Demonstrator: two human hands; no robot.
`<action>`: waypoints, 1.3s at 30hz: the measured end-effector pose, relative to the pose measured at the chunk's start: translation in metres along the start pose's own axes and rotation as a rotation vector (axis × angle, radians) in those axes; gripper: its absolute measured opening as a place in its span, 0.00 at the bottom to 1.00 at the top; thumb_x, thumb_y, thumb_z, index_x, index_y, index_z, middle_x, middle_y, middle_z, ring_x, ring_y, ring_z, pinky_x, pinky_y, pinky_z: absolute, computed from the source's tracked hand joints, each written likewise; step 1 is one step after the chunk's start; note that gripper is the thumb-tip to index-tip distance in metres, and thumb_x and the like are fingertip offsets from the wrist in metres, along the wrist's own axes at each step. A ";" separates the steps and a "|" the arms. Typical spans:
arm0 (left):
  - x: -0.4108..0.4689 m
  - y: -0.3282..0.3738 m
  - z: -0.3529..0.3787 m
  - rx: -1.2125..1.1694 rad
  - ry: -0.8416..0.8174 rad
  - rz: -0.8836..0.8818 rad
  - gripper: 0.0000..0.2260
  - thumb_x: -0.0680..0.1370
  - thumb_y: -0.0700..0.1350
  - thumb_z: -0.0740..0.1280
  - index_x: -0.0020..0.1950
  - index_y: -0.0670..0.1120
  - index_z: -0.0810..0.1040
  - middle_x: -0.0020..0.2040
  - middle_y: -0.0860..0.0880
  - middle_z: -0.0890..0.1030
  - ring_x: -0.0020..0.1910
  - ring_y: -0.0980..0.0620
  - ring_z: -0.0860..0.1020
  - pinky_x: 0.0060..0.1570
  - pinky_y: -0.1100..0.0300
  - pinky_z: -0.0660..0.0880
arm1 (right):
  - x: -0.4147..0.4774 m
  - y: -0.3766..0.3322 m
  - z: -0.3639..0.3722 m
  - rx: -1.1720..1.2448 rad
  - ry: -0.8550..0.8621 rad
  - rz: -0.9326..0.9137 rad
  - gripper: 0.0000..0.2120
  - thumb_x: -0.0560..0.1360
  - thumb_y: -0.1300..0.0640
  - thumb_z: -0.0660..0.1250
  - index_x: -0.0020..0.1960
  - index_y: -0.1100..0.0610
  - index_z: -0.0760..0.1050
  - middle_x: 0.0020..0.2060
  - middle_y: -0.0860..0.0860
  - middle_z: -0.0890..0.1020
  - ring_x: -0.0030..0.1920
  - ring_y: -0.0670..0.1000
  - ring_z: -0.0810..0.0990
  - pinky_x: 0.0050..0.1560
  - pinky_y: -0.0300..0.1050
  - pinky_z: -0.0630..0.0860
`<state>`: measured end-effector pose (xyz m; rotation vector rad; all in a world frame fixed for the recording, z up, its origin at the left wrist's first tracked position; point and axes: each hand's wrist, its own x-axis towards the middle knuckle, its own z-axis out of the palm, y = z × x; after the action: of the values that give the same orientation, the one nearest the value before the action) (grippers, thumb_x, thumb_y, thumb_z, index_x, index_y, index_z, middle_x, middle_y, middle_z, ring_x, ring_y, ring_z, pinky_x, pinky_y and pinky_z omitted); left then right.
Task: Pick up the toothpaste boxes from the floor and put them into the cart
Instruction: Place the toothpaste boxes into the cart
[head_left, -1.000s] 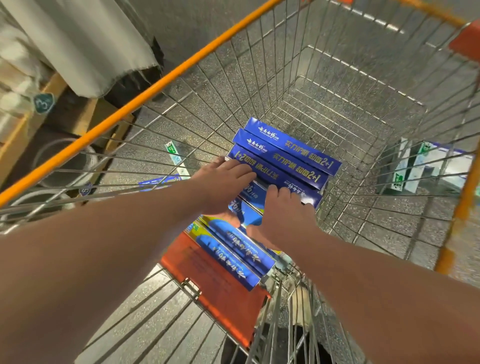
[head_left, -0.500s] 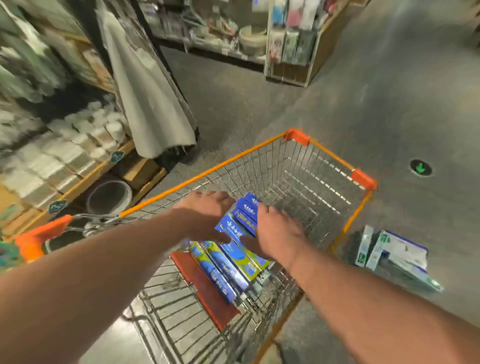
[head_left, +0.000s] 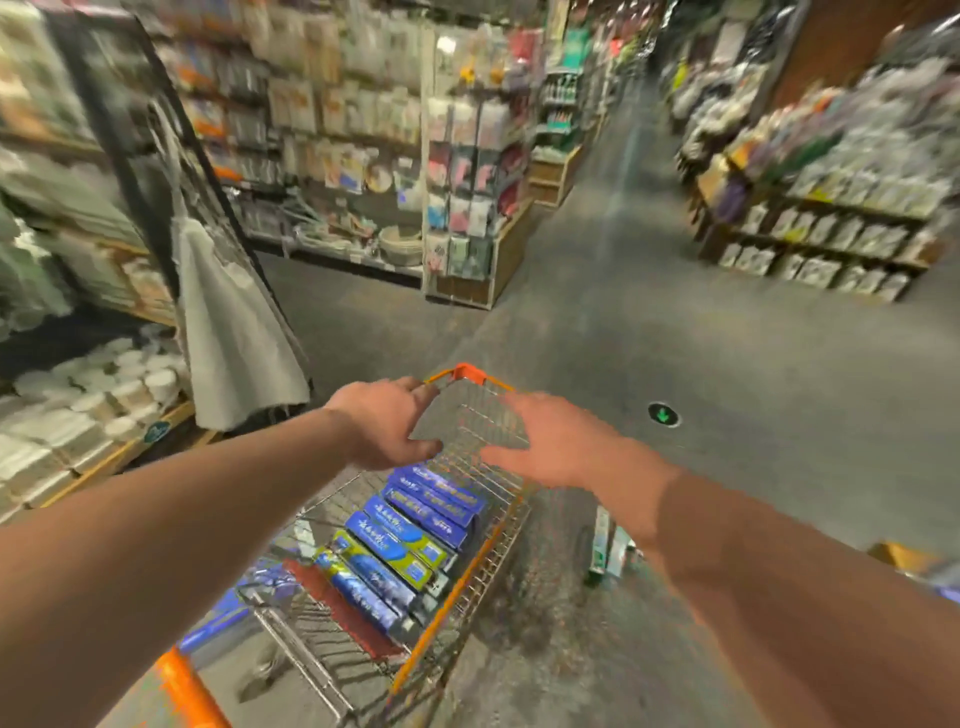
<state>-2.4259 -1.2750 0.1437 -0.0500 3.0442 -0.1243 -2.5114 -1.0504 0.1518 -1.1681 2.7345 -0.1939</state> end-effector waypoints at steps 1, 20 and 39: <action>0.000 0.013 -0.008 -0.004 0.009 0.025 0.40 0.75 0.71 0.59 0.80 0.50 0.59 0.73 0.46 0.71 0.68 0.43 0.75 0.62 0.47 0.76 | -0.015 0.007 -0.009 -0.003 0.016 0.008 0.43 0.70 0.26 0.64 0.76 0.49 0.65 0.67 0.56 0.78 0.66 0.59 0.77 0.65 0.56 0.75; 0.165 0.306 -0.085 0.015 0.087 0.274 0.37 0.79 0.68 0.61 0.81 0.48 0.59 0.78 0.47 0.66 0.74 0.45 0.70 0.68 0.49 0.72 | -0.165 0.297 -0.094 0.028 0.080 0.204 0.45 0.74 0.30 0.67 0.82 0.51 0.57 0.76 0.54 0.70 0.73 0.55 0.71 0.71 0.53 0.70; 0.445 0.445 -0.025 -0.019 -0.035 0.397 0.38 0.80 0.66 0.60 0.82 0.48 0.56 0.80 0.46 0.64 0.73 0.44 0.70 0.65 0.47 0.73 | -0.056 0.560 -0.048 0.090 -0.060 0.296 0.46 0.75 0.31 0.65 0.83 0.53 0.54 0.78 0.54 0.67 0.75 0.56 0.68 0.71 0.52 0.69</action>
<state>-2.8834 -0.8460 0.0902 0.5393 2.9487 -0.0636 -2.8773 -0.6224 0.1027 -0.7224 2.7695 -0.2364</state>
